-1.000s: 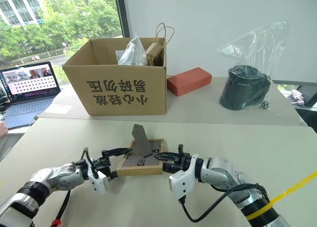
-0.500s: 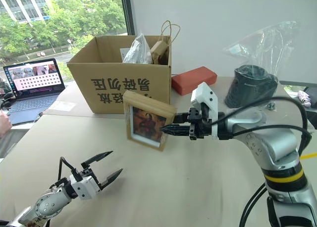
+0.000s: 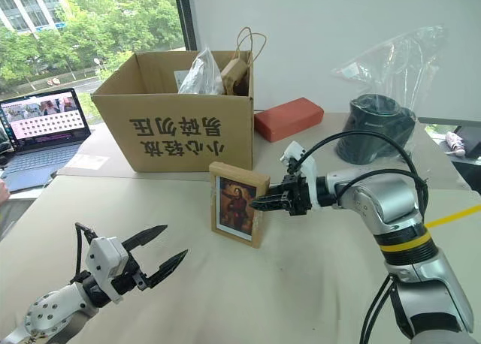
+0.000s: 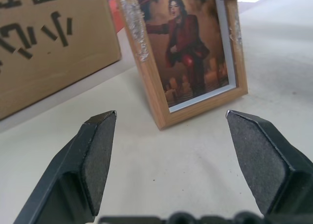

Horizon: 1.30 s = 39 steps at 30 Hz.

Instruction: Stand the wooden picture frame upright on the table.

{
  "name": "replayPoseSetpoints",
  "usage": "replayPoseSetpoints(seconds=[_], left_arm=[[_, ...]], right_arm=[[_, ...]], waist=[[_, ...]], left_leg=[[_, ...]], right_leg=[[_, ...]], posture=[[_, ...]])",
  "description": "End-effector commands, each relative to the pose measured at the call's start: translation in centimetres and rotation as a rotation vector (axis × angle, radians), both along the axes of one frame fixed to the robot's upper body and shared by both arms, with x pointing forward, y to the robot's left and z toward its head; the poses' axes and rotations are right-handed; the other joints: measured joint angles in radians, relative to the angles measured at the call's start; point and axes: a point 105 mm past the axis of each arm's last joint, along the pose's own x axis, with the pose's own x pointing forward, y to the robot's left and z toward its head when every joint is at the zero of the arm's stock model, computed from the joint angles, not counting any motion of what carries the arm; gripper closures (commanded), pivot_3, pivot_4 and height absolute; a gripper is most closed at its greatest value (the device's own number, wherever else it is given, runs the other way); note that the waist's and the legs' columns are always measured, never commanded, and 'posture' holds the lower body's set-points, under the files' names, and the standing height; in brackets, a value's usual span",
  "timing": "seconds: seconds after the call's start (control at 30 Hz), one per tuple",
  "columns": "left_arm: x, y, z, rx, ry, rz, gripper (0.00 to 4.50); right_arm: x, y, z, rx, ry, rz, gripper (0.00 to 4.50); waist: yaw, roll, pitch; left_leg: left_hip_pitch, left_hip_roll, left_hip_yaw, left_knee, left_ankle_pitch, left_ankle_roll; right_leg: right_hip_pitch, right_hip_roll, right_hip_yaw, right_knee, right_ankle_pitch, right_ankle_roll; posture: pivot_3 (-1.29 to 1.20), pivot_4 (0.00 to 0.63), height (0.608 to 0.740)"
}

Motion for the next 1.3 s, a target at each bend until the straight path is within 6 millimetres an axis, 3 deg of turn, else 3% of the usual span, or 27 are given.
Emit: replayPoseSetpoints(seconds=[0.03,0.13,0.17,0.37,0.4,0.73,0.9,1.0,1.13,1.23,1.3], left_arm=[[-0.1,0.0,0.9,-0.021,-0.016,0.014,0.63],[0.0,0.0,1.0,-0.019,-0.017,0.019,0.63],[0.0,0.0,0.9,-0.018,-0.018,0.019,0.52],[0.2,-0.1,0.9,-0.015,-0.024,0.020,0.52],[0.2,-0.1,0.9,-0.016,-0.024,0.020,0.52],[0.3,0.3,0.8,-0.015,-0.010,0.037,0.52],[1.0,3.6,-0.7,-0.088,0.099,0.266,0.52],[1.8,5.0,-1.6,-0.159,0.146,0.422,0.52],[2.9,6.7,-2.7,-0.160,0.132,0.611,0.52],[3.7,6.5,-3.6,-0.257,0.172,0.686,0.52],[4.8,6.3,-4.0,-0.294,0.169,0.717,0.52]], right_arm=[[0.9,-0.5,-0.1,-0.020,-0.006,-0.044,3.28],[1.2,-0.6,-0.3,-0.014,-0.002,-0.052,3.28],[1.2,-0.7,-0.3,-0.014,0.000,-0.053,2.30],[1.4,-1.2,-0.6,-0.012,0.013,-0.078,0.56],[1.4,-1.3,-0.6,-0.009,0.013,-0.082,0.08],[-0.4,-3.2,1.1,0.018,-0.016,-0.114,0.01],[-3.8,-6.5,2.1,0.051,-0.001,-0.231,0.01],[-4.6,-8.1,0.5,-0.003,-0.032,-0.446,0.01],[-3.7,-9.8,-2.2,-0.071,-0.211,-0.878,0.01],[-3.8,-10.9,-4.2,-0.019,-0.279,-1.209,0.01],[-4.4,-10.5,-5.0,0.006,-0.382,-1.281,0.01]], waist=[[0.000,0.000,0.000],[0.000,0.000,0.000],[0.001,0.000,0.000],[0.003,0.000,0.000],[0.003,0.000,0.000],[0.007,-0.001,0.001],[0.023,-0.002,0.001],[0.029,-0.003,0.001],[0.027,-0.007,-0.001],[0.029,-0.007,-0.001],[0.034,-0.006,-0.001]], left_leg=[[0.001,0.000,0.000,0.000,0.000,0.000],[0.001,0.000,0.000,0.000,0.000,0.000],[0.001,0.000,0.000,0.000,0.000,0.000],[-0.001,0.000,0.000,0.000,0.000,0.000],[-0.002,0.000,0.000,0.000,0.000,0.000],[-0.003,0.000,0.000,0.000,0.000,0.000],[-0.004,0.000,0.000,0.000,-0.001,0.001],[-0.004,0.000,0.000,0.001,-0.001,0.001],[-0.002,0.000,-0.001,0.002,-0.001,0.001],[-0.003,0.000,0.000,0.003,0.000,0.000],[-0.003,0.000,-0.001,0.002,0.000,-0.001]], right_leg=[[0.001,0.000,0.000,0.000,0.000,0.000],[0.001,0.000,0.000,0.000,-0.002,0.003],[0.001,0.001,0.000,0.000,-0.002,0.003],[0.000,0.000,0.000,-0.001,0.000,-0.001],[-0.001,0.000,0.000,-0.001,0.001,-0.001],[-0.001,0.000,0.000,-0.002,0.000,-0.001],[-0.001,0.000,0.000,-0.004,0.000,0.000],[0.000,0.000,0.000,-0.004,0.000,0.000],[0.001,0.001,-0.001,-0.003,-0.001,0.003],[0.000,0.001,0.000,-0.002,-0.002,0.005],[0.000,0.001,0.000,-0.003,-0.001,0.005]], posture=[[0.00,0.150,0.740],[0.00,0.150,0.740],[0.00,0.150,0.740],[0.00,0.150,0.740],[0.00,0.150,0.740],[0.00,0.150,0.740],[0.00,0.150,0.740],[0.00,0.150,0.740],[0.00,0.150,0.740],[0.00,0.150,0.740],[0.00,0.150,0.740]])
